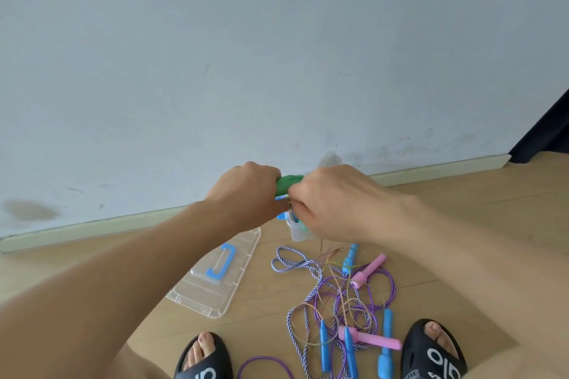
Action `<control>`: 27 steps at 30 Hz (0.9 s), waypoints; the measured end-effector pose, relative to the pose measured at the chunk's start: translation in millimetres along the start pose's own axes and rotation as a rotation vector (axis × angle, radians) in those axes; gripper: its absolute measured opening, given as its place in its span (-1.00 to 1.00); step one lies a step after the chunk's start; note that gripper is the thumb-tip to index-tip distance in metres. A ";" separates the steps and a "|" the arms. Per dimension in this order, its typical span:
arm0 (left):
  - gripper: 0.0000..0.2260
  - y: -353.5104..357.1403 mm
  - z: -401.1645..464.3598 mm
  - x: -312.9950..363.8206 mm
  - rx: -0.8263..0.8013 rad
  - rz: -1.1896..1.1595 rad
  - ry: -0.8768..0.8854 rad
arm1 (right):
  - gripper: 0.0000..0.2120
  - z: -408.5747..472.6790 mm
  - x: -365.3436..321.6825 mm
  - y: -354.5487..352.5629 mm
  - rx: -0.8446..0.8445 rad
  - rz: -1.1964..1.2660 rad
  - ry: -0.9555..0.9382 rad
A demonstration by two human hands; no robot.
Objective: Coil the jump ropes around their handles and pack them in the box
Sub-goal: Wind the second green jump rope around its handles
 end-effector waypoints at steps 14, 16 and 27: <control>-0.32 -10.1 -22.9 39.7 0.134 0.268 0.461 | -0.74 -17.1 38.5 -18.3 -0.135 0.899 0.156; -0.37 -12.1 -27.1 41.8 0.124 0.196 0.470 | -0.68 -16.9 42.6 -19.2 -0.125 0.967 0.173; -0.57 -40.1 -35.3 26.6 0.315 -0.314 0.462 | -0.53 -13.2 24.8 1.1 -0.108 1.441 0.302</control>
Point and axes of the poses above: each hand's wrist, its own z-axis towards the middle knuckle, its own y-axis out of the palm, x = y × z, the point moved 6 cm from there along z, towards the middle knuckle, and after that the axes turned 5 degrees about z, right-handed, at the moved point
